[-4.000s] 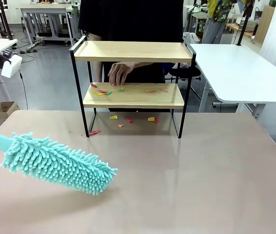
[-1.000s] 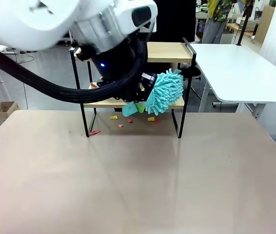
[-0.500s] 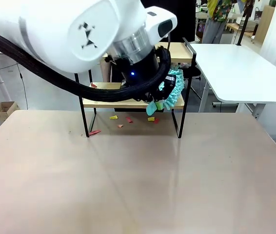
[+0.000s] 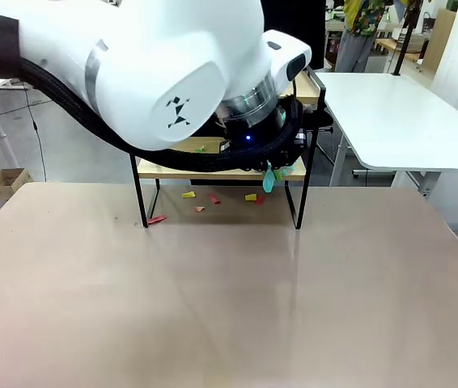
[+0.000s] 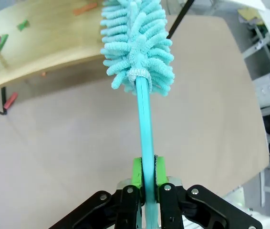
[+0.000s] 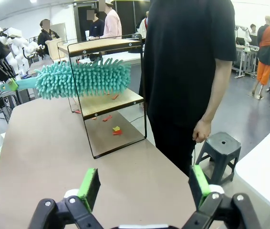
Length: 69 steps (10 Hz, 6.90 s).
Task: Clean the shelf.
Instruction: Clean the specific section of the Shelf indicated by the human with the Duster.
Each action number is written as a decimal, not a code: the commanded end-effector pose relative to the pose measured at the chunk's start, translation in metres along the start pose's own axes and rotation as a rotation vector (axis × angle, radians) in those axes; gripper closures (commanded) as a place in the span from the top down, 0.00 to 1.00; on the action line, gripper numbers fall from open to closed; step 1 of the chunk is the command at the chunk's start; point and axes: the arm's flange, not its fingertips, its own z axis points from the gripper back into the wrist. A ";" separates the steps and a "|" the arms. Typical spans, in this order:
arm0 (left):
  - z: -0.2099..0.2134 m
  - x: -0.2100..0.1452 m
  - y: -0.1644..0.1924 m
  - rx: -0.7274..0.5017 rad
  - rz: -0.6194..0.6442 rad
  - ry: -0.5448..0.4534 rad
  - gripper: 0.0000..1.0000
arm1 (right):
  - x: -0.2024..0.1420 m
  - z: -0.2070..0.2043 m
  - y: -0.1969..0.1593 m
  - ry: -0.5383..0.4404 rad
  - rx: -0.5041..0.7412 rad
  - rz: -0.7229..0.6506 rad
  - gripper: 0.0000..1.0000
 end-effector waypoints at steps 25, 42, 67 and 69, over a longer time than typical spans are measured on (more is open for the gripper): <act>-0.021 0.004 0.175 0.455 0.120 0.262 0.13 | 0.003 -0.001 0.001 -0.002 -0.001 0.005 1.00; 0.106 -0.041 0.243 -0.272 -0.407 0.225 0.13 | 0.003 -0.001 0.001 -0.002 -0.001 0.005 1.00; 0.163 -0.049 0.308 -0.199 -0.769 0.973 0.13 | 0.003 -0.001 0.001 -0.002 -0.001 0.005 1.00; 0.163 -0.049 0.308 -0.199 -0.769 0.973 0.13 | 0.003 -0.001 0.001 -0.002 -0.001 0.005 1.00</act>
